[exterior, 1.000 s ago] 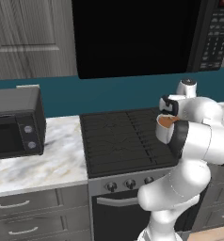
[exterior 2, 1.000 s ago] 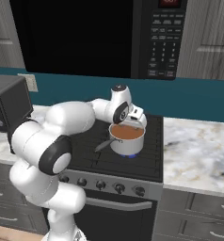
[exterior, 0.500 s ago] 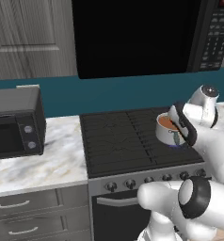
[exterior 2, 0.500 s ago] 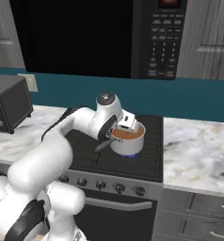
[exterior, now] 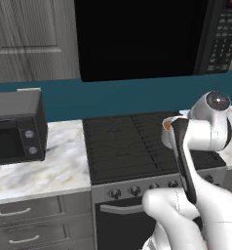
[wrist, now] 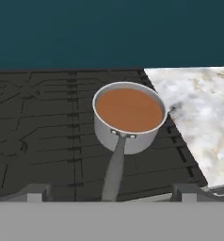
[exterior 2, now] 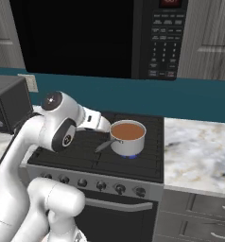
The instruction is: Pick up the sugar cube(s) and place them in the saucepan with hot chocolate.
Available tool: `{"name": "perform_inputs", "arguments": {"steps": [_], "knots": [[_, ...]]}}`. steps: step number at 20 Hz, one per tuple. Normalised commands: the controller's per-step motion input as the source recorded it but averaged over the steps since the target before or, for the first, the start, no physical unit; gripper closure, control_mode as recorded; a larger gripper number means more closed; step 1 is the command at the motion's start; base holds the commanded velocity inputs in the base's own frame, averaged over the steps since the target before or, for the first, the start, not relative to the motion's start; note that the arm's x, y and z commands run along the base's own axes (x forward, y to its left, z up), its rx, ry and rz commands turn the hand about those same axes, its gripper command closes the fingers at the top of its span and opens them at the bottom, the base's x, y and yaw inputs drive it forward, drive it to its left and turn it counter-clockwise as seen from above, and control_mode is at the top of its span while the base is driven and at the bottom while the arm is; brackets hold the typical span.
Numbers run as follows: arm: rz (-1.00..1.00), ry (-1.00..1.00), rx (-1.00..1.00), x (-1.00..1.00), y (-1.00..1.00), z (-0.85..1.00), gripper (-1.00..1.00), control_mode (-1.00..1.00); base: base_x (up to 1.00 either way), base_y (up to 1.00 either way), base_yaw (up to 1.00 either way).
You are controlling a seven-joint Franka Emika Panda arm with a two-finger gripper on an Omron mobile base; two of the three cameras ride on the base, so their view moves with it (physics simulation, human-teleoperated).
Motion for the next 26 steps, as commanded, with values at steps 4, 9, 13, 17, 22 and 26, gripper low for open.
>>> {"name": "perform_inputs", "arguments": {"steps": [4,9,13,17,22,26], "knots": [[0.00,0.10,-0.05,-0.76,0.60,0.37,-1.00,-1.00,0.00,0.00,0.00],[0.00,0.23,0.10,-0.40,0.29,0.00,-1.00,-1.00,0.00,0.00,0.00],[0.00,0.37,0.16,-0.11,0.20,0.00,-1.00,-1.00,0.00,0.00,0.00],[0.06,0.32,0.16,-0.04,0.06,0.00,-1.00,-1.00,0.00,0.00,0.00],[0.11,0.10,0.16,-0.01,0.01,-0.15,-1.00,-1.00,0.00,0.00,0.00],[0.05,-0.09,0.07,0.00,0.43,-0.47,-1.00,-1.00,0.00,0.00,0.00]]}}
